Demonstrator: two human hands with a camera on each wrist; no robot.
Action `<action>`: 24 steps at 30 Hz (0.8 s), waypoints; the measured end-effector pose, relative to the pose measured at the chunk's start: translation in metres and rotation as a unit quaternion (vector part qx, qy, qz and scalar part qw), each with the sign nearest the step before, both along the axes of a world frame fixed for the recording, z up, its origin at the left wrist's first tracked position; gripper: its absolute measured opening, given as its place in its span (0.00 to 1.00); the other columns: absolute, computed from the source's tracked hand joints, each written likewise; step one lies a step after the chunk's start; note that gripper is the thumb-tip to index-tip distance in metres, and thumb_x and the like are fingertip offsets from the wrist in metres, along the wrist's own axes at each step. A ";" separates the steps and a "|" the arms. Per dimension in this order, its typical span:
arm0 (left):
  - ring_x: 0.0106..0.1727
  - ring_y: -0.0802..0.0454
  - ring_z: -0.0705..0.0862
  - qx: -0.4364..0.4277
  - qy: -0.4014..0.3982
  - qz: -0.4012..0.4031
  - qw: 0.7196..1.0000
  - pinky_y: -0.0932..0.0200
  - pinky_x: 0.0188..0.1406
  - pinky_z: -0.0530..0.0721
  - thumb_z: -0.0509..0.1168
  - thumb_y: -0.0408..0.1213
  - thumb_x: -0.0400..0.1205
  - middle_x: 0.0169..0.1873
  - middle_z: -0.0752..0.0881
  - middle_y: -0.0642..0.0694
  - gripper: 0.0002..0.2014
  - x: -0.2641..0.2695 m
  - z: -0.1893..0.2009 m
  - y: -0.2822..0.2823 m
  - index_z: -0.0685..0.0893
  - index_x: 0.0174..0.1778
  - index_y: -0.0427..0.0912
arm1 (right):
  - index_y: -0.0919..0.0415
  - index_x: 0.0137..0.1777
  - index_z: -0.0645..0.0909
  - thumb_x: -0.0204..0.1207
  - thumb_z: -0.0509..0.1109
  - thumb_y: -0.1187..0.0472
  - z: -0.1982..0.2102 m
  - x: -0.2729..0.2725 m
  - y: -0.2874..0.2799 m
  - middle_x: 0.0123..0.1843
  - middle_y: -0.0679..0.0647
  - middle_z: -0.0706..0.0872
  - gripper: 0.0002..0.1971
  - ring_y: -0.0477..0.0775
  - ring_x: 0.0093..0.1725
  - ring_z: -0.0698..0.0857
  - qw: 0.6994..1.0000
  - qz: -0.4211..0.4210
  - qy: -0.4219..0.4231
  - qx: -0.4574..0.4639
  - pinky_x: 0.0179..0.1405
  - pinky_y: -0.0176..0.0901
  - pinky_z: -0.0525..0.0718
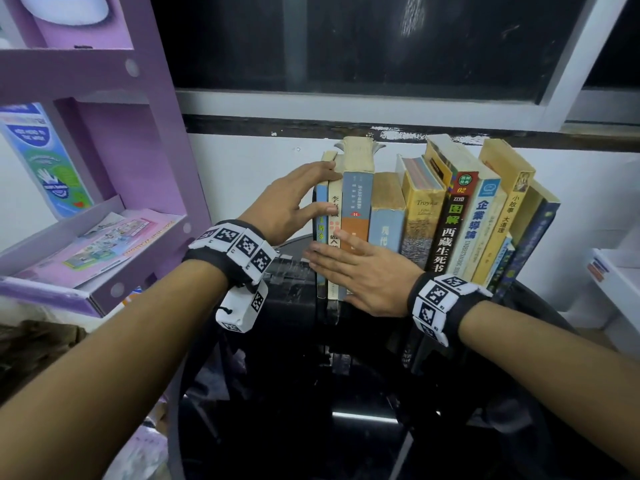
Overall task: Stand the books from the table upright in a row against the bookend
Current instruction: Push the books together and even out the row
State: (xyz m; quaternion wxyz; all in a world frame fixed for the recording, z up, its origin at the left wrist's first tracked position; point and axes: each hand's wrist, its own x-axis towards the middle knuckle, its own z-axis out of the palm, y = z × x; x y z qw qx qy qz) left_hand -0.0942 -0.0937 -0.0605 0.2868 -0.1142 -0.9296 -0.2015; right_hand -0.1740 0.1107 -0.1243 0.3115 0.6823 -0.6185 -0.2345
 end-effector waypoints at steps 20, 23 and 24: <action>0.78 0.49 0.68 -0.075 0.023 0.039 0.996 0.49 0.78 0.67 0.70 0.62 0.72 0.77 0.72 0.48 0.40 -0.014 0.025 0.051 0.69 0.77 0.47 | 0.64 0.85 0.49 0.83 0.55 0.45 0.015 -0.014 0.058 0.86 0.60 0.50 0.37 0.58 0.86 0.45 0.999 -0.028 -0.016 -0.016 0.83 0.63 0.43; 0.74 0.51 0.73 -0.068 0.043 0.052 0.995 0.51 0.71 0.74 0.72 0.61 0.70 0.73 0.76 0.50 0.39 -0.016 0.019 0.051 0.71 0.75 0.49 | 0.64 0.85 0.50 0.83 0.54 0.43 0.012 -0.018 0.057 0.86 0.60 0.50 0.37 0.58 0.86 0.46 1.000 -0.020 -0.009 -0.019 0.83 0.63 0.42; 0.73 0.52 0.73 -0.067 0.050 0.054 0.995 0.51 0.70 0.75 0.72 0.61 0.70 0.72 0.76 0.51 0.39 -0.016 0.019 0.051 0.71 0.75 0.50 | 0.65 0.85 0.49 0.83 0.54 0.43 0.011 -0.020 0.056 0.86 0.60 0.50 0.38 0.59 0.86 0.46 1.000 -0.015 -0.008 -0.023 0.83 0.63 0.41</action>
